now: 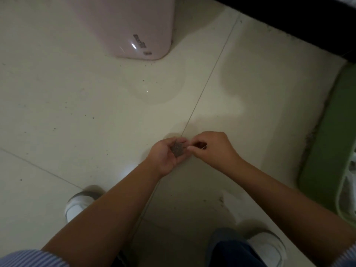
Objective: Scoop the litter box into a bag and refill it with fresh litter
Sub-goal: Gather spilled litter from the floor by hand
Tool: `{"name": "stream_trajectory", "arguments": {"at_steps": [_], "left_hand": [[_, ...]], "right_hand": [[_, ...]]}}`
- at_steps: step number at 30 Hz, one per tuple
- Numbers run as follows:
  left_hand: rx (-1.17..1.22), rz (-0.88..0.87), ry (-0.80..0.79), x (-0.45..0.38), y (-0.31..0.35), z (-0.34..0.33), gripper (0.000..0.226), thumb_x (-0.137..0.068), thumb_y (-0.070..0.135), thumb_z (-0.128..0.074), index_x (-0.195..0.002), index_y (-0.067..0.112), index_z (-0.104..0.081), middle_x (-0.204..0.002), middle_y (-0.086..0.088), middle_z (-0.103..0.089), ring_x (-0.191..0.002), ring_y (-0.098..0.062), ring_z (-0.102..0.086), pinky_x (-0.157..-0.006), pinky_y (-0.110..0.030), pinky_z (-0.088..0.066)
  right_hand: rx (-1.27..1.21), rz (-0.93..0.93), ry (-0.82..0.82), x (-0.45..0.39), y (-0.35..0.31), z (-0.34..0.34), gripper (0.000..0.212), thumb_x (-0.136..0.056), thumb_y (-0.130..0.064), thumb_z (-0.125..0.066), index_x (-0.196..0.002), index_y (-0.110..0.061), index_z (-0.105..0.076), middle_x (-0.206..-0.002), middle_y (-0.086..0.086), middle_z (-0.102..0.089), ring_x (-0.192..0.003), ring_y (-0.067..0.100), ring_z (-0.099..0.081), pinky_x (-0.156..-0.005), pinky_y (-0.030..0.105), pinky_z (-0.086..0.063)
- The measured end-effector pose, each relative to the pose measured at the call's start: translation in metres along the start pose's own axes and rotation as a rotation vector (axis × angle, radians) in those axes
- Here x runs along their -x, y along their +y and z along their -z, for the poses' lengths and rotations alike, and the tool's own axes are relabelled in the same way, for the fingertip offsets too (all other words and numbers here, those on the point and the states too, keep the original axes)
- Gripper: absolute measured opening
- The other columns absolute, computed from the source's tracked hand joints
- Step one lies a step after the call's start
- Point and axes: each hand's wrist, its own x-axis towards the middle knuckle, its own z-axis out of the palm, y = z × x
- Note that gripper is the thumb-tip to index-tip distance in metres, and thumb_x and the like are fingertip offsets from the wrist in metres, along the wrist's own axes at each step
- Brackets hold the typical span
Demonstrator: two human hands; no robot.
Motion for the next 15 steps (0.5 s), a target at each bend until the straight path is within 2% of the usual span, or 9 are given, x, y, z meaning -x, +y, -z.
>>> {"name": "stream_trajectory", "arguments": {"at_steps": [1, 3, 6, 7, 9, 11, 13, 15], "left_hand": [[0.007, 0.004, -0.009, 0.000, -0.001, -0.001, 0.037, -0.100, 0.015, -0.027, -0.081, -0.002, -0.054, -0.078, -0.016, -0.063, -0.071, -0.023, -0.062, -0.054, -0.024, -0.056], [0.030, 0.029, -0.019, 0.002, -0.004, -0.001, 0.038, -0.100, 0.014, -0.028, -0.079, -0.003, -0.055, -0.065, -0.015, -0.067, -0.059, -0.022, -0.067, -0.053, -0.025, -0.056], [0.044, 0.047, -0.007, 0.003, -0.005, -0.002, 0.039, -0.100, 0.013, -0.030, -0.074, -0.004, -0.054, -0.048, -0.012, -0.064, -0.043, -0.018, -0.065, -0.048, -0.024, -0.055], [0.053, 0.041, -0.002, 0.003, -0.005, -0.002, 0.040, -0.099, 0.012, -0.030, -0.071, -0.004, -0.055, -0.047, -0.011, -0.063, -0.041, -0.018, -0.065, -0.046, -0.024, -0.055], [0.081, 0.017, 0.000, 0.003, -0.004, 0.000, 0.050, -0.098, 0.010, -0.031, -0.059, -0.003, -0.058, -0.045, -0.010, -0.062, -0.040, -0.017, -0.064, -0.045, -0.024, -0.054], [0.097, -0.013, 0.005, 0.002, -0.002, 0.004, 0.058, -0.097, 0.009, -0.032, -0.046, 0.000, -0.059, -0.045, -0.009, -0.060, -0.040, -0.017, -0.063, -0.045, -0.024, -0.054], [0.091, -0.037, 0.019, 0.004, 0.002, 0.006, 0.049, -0.096, 0.008, -0.032, -0.053, 0.000, -0.056, -0.044, -0.008, -0.059, -0.039, -0.016, -0.062, -0.045, -0.022, -0.054], [0.104, -0.056, 0.032, 0.005, 0.007, 0.007, 0.045, -0.095, 0.008, -0.032, -0.057, -0.002, -0.055, -0.044, -0.008, -0.059, -0.038, -0.016, -0.061, -0.043, -0.020, -0.053]], "right_hand": [[-0.001, 0.029, -0.012, 0.004, -0.003, 0.000, 0.022, -0.086, -0.022, -0.060, -0.098, -0.008, -0.072, -0.097, 0.007, -0.071, -0.090, 0.017, -0.061, -0.076, 0.019, -0.036], [0.004, 0.041, 0.089, 0.010, 0.008, 0.003, 0.029, -0.084, -0.027, -0.056, -0.093, -0.006, -0.073, -0.093, 0.010, -0.072, -0.090, 0.023, -0.064, -0.073, 0.020, -0.036], [0.134, -0.018, 0.265, 0.007, 0.039, 0.004, 0.029, -0.079, -0.021, -0.051, -0.080, -0.001, -0.072, -0.082, 0.016, -0.072, -0.080, 0.030, -0.066, -0.073, 0.029, -0.042], [0.210, 0.026, 0.266, 0.007, 0.047, 0.003, 0.030, -0.076, -0.021, -0.049, -0.074, -0.001, -0.071, -0.077, 0.016, -0.071, -0.074, 0.032, -0.066, -0.070, 0.030, -0.042], [0.342, 0.245, 0.244, 0.007, 0.056, -0.007, 0.031, -0.076, -0.022, -0.046, -0.067, -0.003, -0.068, -0.072, 0.014, -0.068, -0.067, 0.031, -0.065, -0.068, 0.028, -0.045], [0.397, 0.452, 0.177, 0.006, 0.063, -0.021, 0.037, -0.087, -0.020, -0.041, -0.072, -0.001, -0.069, -0.078, 0.015, -0.069, -0.070, 0.031, -0.066, -0.067, 0.029, -0.053], [0.347, 0.503, 0.082, 0.005, 0.062, -0.031, 0.042, -0.095, -0.020, -0.036, -0.080, 0.001, -0.070, -0.083, 0.015, -0.071, -0.073, 0.030, -0.068, -0.067, 0.034, -0.057], [0.298, 0.485, 0.045, 0.004, 0.066, -0.031, 0.034, -0.088, -0.020, -0.042, -0.082, -0.001, -0.070, -0.082, 0.014, -0.071, -0.073, 0.028, -0.069, -0.065, 0.033, -0.058]]}}
